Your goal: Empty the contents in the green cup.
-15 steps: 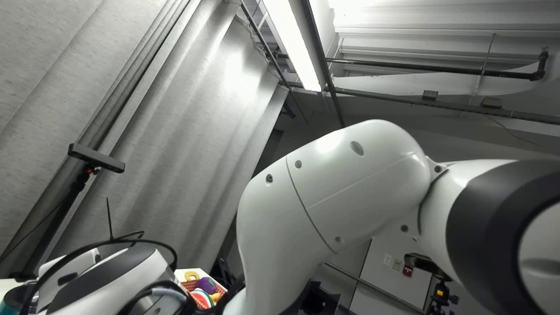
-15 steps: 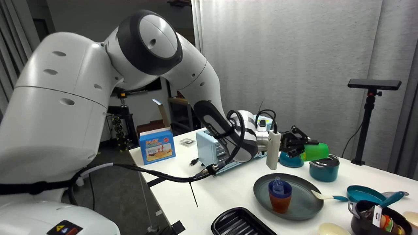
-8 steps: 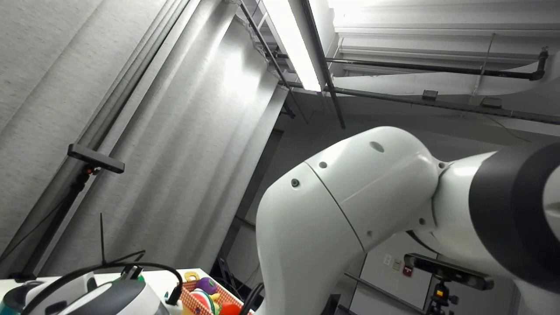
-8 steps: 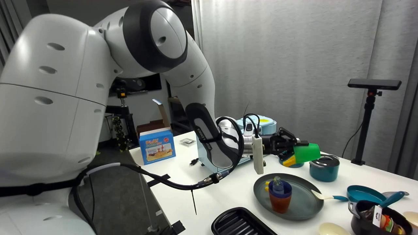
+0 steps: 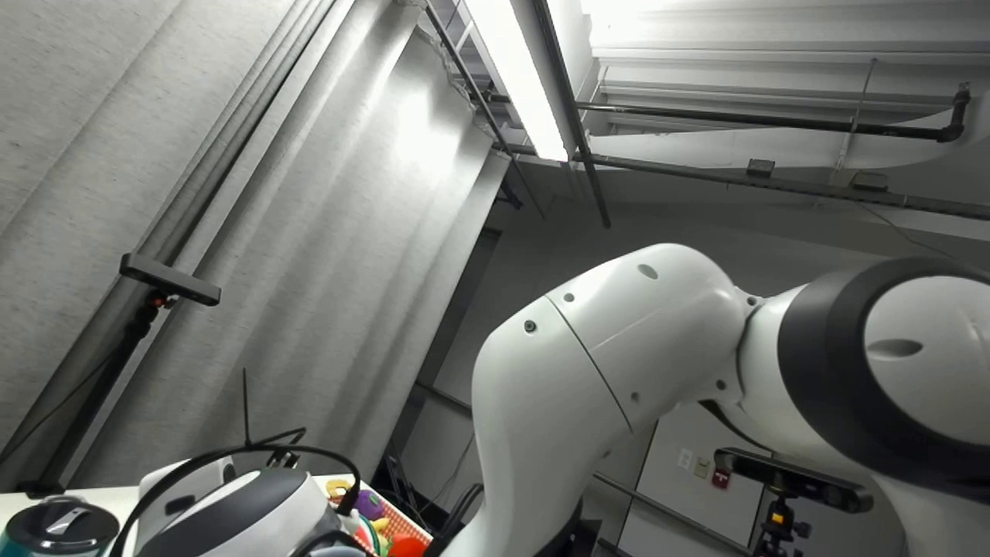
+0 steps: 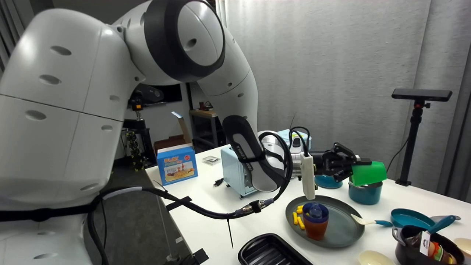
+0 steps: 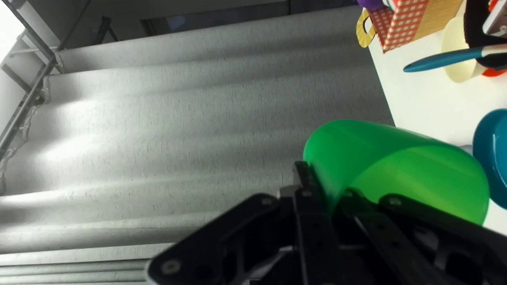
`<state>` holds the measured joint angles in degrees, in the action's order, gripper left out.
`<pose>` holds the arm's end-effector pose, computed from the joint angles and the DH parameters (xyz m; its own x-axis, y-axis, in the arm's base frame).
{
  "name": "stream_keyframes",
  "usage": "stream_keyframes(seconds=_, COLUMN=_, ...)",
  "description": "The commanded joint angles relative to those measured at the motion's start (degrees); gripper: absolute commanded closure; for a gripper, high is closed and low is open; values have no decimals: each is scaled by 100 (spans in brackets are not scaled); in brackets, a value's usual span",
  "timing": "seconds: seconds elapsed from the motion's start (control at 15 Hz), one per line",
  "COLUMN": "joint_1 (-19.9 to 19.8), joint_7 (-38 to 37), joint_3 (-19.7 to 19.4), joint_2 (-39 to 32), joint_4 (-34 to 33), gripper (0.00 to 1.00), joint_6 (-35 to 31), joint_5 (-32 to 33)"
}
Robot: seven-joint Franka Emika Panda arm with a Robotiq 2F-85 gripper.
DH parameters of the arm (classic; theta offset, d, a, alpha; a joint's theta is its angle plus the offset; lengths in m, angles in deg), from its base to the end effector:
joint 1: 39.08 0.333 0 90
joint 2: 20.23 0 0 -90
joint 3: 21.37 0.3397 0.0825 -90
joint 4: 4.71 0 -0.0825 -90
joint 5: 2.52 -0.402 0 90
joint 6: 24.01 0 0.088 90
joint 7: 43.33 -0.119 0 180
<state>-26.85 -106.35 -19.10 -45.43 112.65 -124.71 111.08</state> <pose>0.6303 0.0664 0.2731 0.7585 0.6387 0.1296 -0.1486 -0.0241 0.9886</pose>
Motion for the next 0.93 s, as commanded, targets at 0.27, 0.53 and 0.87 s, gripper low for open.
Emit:
stream_keyframes(seconds=0.27, joint_1=-755, joint_7=-320, joint_3=406, joint_2=158, joint_4=-397, gripper=99, joint_6=-427, joint_5=-883)
stream_keyframes(seconds=0.53, joint_1=-905, joint_7=-477, joint_3=441, joint_2=179, joint_4=-877, gripper=99, joint_6=-796, joint_5=-1702)
stream_keyframes(seconds=0.87, joint_1=-1085, joint_7=-505, joint_3=365, joint_2=282, joint_4=-1256, gripper=99, joint_6=-1473, joint_5=-2787)
